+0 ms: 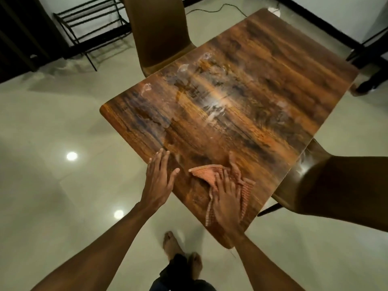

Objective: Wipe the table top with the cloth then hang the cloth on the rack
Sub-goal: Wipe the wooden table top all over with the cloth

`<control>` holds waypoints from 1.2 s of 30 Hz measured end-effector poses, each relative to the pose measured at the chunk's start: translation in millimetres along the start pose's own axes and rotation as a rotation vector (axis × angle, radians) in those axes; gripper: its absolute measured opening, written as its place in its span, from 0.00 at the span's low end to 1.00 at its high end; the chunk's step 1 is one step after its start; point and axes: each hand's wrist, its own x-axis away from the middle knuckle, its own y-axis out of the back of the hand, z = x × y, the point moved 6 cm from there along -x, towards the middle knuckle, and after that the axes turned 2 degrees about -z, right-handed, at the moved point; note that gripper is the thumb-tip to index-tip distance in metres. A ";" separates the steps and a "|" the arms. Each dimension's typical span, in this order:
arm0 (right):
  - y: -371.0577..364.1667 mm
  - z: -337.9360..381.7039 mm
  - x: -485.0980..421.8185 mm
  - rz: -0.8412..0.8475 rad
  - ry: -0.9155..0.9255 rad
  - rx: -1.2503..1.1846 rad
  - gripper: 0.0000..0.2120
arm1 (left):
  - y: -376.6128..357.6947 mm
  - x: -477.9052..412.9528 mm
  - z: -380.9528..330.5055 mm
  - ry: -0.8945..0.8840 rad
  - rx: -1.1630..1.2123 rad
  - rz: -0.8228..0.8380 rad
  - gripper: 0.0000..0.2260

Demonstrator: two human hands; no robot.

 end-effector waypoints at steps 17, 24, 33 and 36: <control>4.9 -29.7 48.2 -0.150 -0.331 -0.130 0.29 | -18.9 43.2 -54.0 -0.165 -0.073 0.100 0.30; -5.1 35.5 -22.9 -0.037 0.039 -0.119 0.26 | -8.2 -17.8 -21.7 -0.200 -0.041 0.118 0.30; -59.6 207.9 -139.5 -0.005 0.050 0.055 0.30 | 58.9 -138.2 90.0 -0.181 -0.055 0.109 0.30; -73.2 255.5 -161.1 0.041 0.209 0.069 0.27 | 83.0 -172.2 122.4 -0.156 -0.072 0.103 0.32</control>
